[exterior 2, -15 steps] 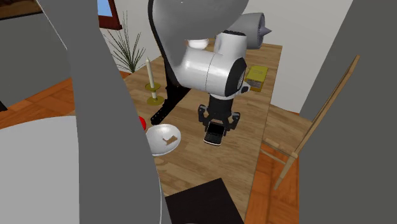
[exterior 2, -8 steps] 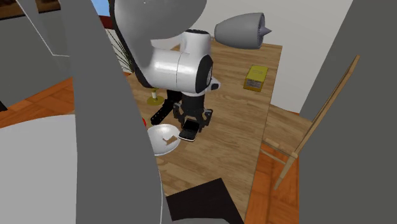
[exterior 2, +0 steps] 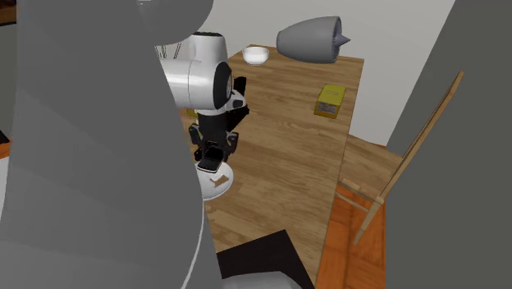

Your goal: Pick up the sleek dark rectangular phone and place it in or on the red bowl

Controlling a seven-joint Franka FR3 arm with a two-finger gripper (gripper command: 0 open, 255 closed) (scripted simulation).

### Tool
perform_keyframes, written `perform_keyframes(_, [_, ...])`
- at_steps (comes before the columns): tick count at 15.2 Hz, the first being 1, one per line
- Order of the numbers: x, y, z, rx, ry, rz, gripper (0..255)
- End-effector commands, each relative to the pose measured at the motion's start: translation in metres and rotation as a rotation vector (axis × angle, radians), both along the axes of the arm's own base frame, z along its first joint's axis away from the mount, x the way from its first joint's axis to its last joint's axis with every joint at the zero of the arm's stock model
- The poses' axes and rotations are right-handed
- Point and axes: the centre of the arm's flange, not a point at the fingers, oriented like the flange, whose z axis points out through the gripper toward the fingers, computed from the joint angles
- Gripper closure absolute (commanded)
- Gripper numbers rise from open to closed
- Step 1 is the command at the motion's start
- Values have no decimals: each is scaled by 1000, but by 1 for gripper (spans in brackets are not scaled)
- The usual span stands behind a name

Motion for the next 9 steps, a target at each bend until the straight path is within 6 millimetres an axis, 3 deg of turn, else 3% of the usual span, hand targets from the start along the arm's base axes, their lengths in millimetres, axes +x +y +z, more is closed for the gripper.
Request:
perform_keyframes(1, [17, 25, -1, 1, 0, -1, 255])
perform_keyframes(9, [80, 110, 0, 1, 0, -1, 255])
